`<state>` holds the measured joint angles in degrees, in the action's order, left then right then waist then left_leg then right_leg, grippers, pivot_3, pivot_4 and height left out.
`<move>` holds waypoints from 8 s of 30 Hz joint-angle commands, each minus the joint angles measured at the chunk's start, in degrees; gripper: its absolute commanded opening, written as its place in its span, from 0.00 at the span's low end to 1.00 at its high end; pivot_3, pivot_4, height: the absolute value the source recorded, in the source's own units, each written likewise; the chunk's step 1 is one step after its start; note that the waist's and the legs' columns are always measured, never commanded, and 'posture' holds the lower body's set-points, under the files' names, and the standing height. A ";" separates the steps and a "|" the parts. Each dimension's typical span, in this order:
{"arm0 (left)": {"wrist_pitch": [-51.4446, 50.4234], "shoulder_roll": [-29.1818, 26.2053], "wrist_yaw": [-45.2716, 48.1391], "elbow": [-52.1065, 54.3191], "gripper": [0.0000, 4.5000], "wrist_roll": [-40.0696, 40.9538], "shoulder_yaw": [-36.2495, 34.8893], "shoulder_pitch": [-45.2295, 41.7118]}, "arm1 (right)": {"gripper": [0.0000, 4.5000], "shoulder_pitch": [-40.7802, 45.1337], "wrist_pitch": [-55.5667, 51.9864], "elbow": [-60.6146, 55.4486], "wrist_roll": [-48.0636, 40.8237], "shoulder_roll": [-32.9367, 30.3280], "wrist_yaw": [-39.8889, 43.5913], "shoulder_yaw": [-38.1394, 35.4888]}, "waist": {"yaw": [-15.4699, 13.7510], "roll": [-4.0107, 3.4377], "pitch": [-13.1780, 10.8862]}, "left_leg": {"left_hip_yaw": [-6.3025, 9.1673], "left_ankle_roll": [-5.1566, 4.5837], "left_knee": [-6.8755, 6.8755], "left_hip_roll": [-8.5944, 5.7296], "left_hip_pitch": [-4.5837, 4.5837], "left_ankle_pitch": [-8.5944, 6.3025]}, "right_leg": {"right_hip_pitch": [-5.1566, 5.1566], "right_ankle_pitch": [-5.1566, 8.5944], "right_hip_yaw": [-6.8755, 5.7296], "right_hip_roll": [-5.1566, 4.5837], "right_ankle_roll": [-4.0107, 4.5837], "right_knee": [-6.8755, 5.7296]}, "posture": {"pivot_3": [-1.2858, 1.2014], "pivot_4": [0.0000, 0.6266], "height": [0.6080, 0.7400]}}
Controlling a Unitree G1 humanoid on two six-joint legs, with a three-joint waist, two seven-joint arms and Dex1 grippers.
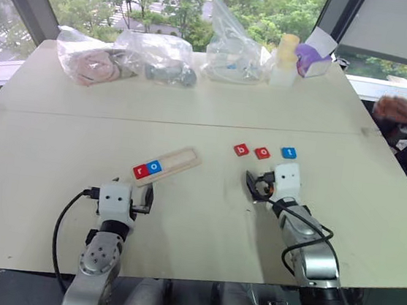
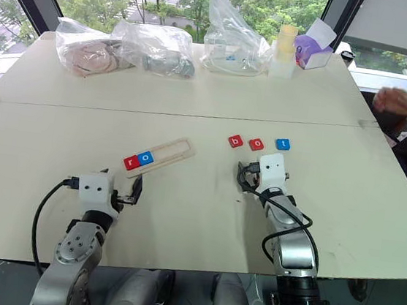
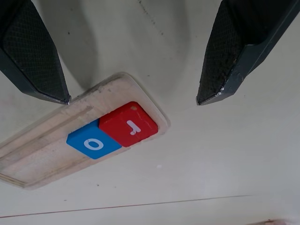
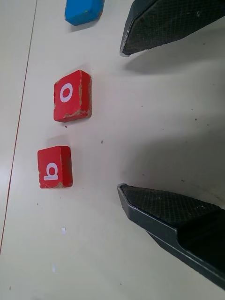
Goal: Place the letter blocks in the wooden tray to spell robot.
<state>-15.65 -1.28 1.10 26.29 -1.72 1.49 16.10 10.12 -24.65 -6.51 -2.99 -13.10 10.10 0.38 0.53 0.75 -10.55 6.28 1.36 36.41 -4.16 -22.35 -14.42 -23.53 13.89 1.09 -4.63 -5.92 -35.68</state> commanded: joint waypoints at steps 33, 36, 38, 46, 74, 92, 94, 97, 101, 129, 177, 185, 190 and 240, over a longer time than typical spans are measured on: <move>-1.01 -8.16 11.40 13.49 1.00 11.20 -4.80 8.34 | 0.98 -4.76 4.15 -6.68 -2.81 -7.61 16.03 4.39 | 0.32 0.00 0.00 | -0.09 -0.10 -0.31 0.05 -0.04 -0.11 | -0.02 0.04 0.01 0.01 -0.07 0.45 | 0.52 0.24 1.00; -4.97 -13.00 15.87 14.81 1.00 17.52 -9.53 5.79 | 0.98 -0.23 0.13 -7.13 -6.90 -11.27 23.68 4.05 | 0.28 -0.07 -0.09 | -0.10 -0.10 -0.28 0.04 -0.05 -0.11 | -0.02 0.03 0.01 0.00 -0.04 0.44 | 0.52 0.24 1.00; -7.66 -16.98 19.69 14.45 1.00 21.93 -11.99 3.82 | 0.98 2.70 -1.23 -6.80 -8.94 -14.96 29.19 3.97 | 0.13 -0.16 -0.15 | -0.09 -0.10 -0.21 0.03 -0.05 -0.09 | -0.02 -0.01 0.00 0.01 0.02 0.40 | 0.52 0.24 1.00; -9.82 -35.39 38.35 8.43 1.00 29.90 -16.52 -0.90 | 0.98 8.85 -7.04 -12.24 -17.51 -28.89 46.32 3.27 | -0.02 -0.17 -0.17 | -0.01 -0.07 -0.16 0.03 -0.04 -0.06 | 0.04 -0.04 -0.12 0.00 0.09 0.35 | 0.52 0.24 1.00; 14.01 -40.00 64.93 -48.25 1.00 15.02 -0.19 -38.85 | 0.98 11.92 -10.76 -22.77 -20.66 -33.56 46.25 3.71 | 0.06 -0.18 -0.22 | -0.05 0.00 -0.26 0.02 -0.31 -0.03 | -0.46 -0.24 -0.02 -0.14 -0.13 0.12 | 0.52 0.24 1.00; 21.62 -36.61 64.45 -57.26 1.00 9.31 3.44 -39.61 | 0.98 11.27 -12.13 -24.47 -20.98 -33.70 43.15 3.80 | -0.79 -0.32 0.00 | -0.03 0.06 -0.02 0.00 0.10 0.03 | -0.04 -0.22 -0.01 -0.13 -0.12 -0.20 | 0.52 0.24 1.00; 20.73 -36.10 64.46 -57.31 1.00 10.14 2.91 -39.55 | 0.98 11.38 -11.95 -24.23 -20.74 -33.84 43.21 4.03 | -0.87 -0.34 0.02 | -0.03 0.06 -0.02 0.01 0.09 0.03 | -0.05 -0.22 -0.02 -0.11 -0.13 -0.21 | 0.52 0.24 1.00; 18.90 -35.47 64.87 -56.89 1.00 11.48 2.18 -39.48 | 0.98 11.49 -11.77 -24.12 -20.44 -33.94 43.31 4.35 | -1.02 -0.34 0.02 | -0.03 0.06 -0.02 0.01 0.09 0.03 | -0.05 -0.22 -0.02 -0.08 -0.13 -0.21 | 0.52 0.24 1.00; 18.46 -35.69 65.12 -56.89 1.00 10.28 2.85 -39.39 | 0.98 11.60 -11.53 -23.89 -20.18 -33.97 43.41 4.50 | -1.15 -0.33 0.02 | -0.03 0.06 -0.02 0.00 0.09 0.03 | -0.05 -0.22 -0.02 -0.07 -0.13 -0.20 | 0.52 0.24 1.00; 18.88 -32.41 72.55 -48.45 0.69 10.34 8.97 -35.94 | 1.00 12.80 -10.86 -22.99 -18.34 -33.69 43.72 4.88 | -1.34 -0.62 0.31 | -0.03 0.01 -0.05 -0.03 0.04 0.00 | -0.02 -0.21 -0.04 -0.12 -0.15 -0.07 | 0.52 0.24 1.00; 17.19 -46.50 68.75 -33.31 0.99 12.13 1.73 -18.72 | 1.00 25.71 -18.07 2.59 -3.54 -13.59 21.66 13.72 | 2.30 -0.51 0.43 | -0.01 0.03 -0.39 0.13 0.11 0.01 | -0.39 -0.17 0.12 0.00 0.07 -0.36 | 0.52 0.24 1.00; 9.03 -45.16 64.29 -20.71 0.99 24.15 -6.60 -13.99 | 1.00 31.08 -18.04 15.66 -2.02 -5.14 16.10 11.65 | 1.95 -0.57 0.40 | 0.00 0.12 -0.38 0.16 -0.05 0.07 | -0.71 -0.18 0.17 0.12 0.21 -0.54 | 0.52 0.24 1.00; 3.22 -43.97 60.45 -13.29 0.99 27.63 -8.30 -13.09 | 1.00 33.91 -16.90 22.86 -0.06 -2.81 12.58 11.06 | 1.50 -0.54 0.38 | -0.02 0.16 -0.35 0.02 -0.12 0.09 | -0.71 -0.22 0.16 0.06 0.15 -0.52 | 0.52 0.24 1.00; 0.34 -39.65 58.97 -9.69 1.00 28.46 -5.27 -18.13 | 0.58 0.45 -67.85 -36.32 -21.10 -10.57 7.67 -15.86 | 0.29 -0.56 0.37 | -0.11 0.15 -0.25 0.10 -0.20 0.09 | -0.72 -0.18 0.17 0.05 0.15 -0.46 | 0.52 0.24 1.00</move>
<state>-16.01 -41.02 59.78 16.36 26.69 -3.63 -1.47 11.03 -92.08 -41.13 -22.04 -23.70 19.00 -14.59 0.82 0.20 -10.18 6.17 1.51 36.17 -4.07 -22.51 -14.33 -24.19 13.71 1.26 -4.57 -5.77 -36.14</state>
